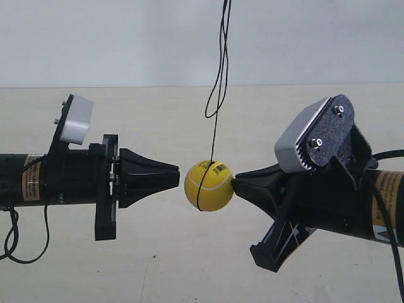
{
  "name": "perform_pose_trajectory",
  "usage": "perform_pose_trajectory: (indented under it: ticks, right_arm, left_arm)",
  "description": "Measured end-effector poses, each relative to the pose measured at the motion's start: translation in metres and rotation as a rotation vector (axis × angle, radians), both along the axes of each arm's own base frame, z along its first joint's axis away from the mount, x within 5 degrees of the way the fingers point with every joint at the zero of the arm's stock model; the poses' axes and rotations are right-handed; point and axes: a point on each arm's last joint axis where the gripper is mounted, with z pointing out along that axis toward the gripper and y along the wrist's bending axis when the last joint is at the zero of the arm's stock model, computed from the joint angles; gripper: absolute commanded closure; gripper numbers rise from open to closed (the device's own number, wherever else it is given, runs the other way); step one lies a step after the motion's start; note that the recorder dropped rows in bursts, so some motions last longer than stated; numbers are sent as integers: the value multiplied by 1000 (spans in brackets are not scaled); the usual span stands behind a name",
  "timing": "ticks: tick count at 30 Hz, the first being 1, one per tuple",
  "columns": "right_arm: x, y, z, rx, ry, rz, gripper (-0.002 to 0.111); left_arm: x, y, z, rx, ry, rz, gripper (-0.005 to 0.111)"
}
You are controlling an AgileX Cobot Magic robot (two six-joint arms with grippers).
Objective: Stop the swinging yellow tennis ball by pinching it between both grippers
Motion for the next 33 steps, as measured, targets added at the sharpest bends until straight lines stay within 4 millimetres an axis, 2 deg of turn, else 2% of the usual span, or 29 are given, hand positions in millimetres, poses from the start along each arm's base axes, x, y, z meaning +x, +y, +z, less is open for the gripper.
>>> perform_pose_trajectory:
  ticks: [21,33]
  right_arm:
    - [0,0,0,0,2,-3,108]
    - [3,-6,-5,-67,18,-62,108]
  left_arm:
    - [0,0,0,-1,-5,5,102]
    - [4,3,1,-10,0,35,102]
